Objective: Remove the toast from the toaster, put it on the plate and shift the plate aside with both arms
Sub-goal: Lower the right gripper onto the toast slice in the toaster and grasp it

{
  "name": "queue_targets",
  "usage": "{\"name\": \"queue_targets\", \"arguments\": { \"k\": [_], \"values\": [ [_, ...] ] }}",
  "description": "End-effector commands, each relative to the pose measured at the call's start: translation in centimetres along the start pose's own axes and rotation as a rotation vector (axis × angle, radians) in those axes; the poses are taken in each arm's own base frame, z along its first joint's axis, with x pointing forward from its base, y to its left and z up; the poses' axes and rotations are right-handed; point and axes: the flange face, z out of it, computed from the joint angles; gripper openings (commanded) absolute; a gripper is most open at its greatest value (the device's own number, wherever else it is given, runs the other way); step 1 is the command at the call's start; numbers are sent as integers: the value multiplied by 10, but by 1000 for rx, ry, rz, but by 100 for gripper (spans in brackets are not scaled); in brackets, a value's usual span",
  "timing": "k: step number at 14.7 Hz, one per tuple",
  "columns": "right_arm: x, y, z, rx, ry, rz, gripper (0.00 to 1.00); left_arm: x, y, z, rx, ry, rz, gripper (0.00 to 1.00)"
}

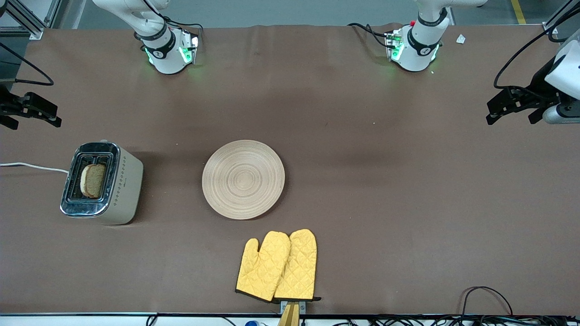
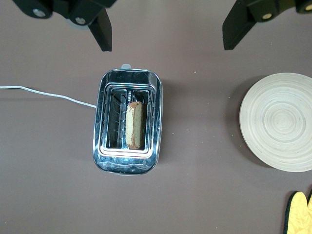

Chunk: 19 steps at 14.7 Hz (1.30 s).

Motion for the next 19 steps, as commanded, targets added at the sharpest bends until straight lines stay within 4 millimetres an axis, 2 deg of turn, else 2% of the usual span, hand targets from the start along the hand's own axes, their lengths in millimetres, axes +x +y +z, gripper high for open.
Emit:
{"name": "queue_targets", "arguments": {
  "k": [1,4,6,9,11,12,14,16,19],
  "values": [
    [-5,-2,-4,15,9,-1,100,4,-1,-10,21,21,23,100],
    [-5,0,-4,16,11,2,100,4,4,-16,44,36,30,100],
    [-5,4,-1,17,5,2,100,7,4,-9,44,22,22,100],
    [0,14,24,18,-43,10,100,6,3,-7,44,12,31,100],
    [15,26,68,11,-81,25,100,6,2,-7,30,11,25,100],
    [25,36,96,12,-92,19,100,6,2,-7,29,9,21,100],
    [43,67,145,25,-95,-36,100,5,2,-7,10,-3,16,100],
    [55,88,175,30,-82,-38,100,5,1,-6,8,-7,14,100],
    [65,92,221,32,-94,-34,100,5,1,-7,8,-5,25,100]
  ]
}}
